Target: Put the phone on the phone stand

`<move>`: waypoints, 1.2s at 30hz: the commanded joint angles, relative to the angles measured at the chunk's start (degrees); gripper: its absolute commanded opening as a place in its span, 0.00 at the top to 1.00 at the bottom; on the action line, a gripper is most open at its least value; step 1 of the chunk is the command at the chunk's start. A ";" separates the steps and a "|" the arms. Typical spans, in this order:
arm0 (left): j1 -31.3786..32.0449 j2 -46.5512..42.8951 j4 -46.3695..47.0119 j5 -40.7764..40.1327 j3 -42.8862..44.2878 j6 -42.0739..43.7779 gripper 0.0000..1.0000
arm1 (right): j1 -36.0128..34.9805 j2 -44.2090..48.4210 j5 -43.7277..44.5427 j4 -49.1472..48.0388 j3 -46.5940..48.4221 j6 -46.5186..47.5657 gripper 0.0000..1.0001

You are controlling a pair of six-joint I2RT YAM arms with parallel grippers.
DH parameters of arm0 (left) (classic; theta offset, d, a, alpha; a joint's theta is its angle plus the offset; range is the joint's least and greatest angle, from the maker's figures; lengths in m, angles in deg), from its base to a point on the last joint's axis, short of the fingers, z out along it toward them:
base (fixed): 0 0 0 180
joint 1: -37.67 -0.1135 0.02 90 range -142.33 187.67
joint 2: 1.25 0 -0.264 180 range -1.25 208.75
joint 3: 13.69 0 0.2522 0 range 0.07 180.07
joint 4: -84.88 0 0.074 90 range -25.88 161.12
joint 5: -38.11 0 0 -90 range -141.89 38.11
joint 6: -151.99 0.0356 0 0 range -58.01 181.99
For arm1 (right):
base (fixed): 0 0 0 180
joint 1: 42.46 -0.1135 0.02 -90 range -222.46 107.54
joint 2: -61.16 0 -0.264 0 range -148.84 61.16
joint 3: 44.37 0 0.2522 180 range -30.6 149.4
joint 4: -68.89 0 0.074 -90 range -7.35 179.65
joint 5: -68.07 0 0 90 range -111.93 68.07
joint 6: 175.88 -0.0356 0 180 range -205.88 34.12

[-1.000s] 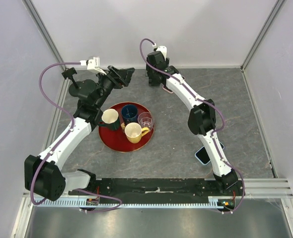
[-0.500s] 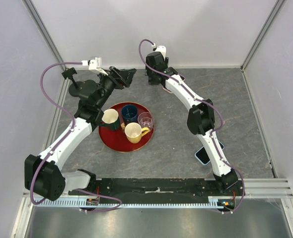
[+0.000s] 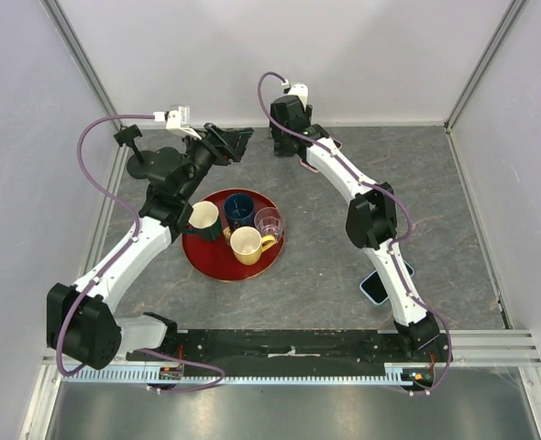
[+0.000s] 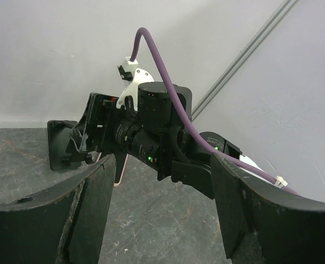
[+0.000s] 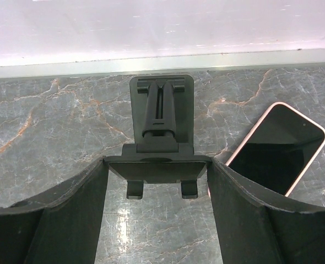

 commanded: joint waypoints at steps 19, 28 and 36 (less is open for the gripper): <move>0.39 2.00 2.86 -0.30 -0.26 2.76 0.24 | 1.51 3.92 -11.62 -5.38 -5.57 1.61 0.02; 0.39 2.17 2.59 -0.04 -0.35 3.11 0.24 | 4.07 6.38 -18.51 -10.75 -13.40 8.91 0.02; 0.39 2.79 2.59 0.14 -0.35 2.94 0.24 | 6.09 4.97 -26.49 -14.26 -14.90 10.93 0.02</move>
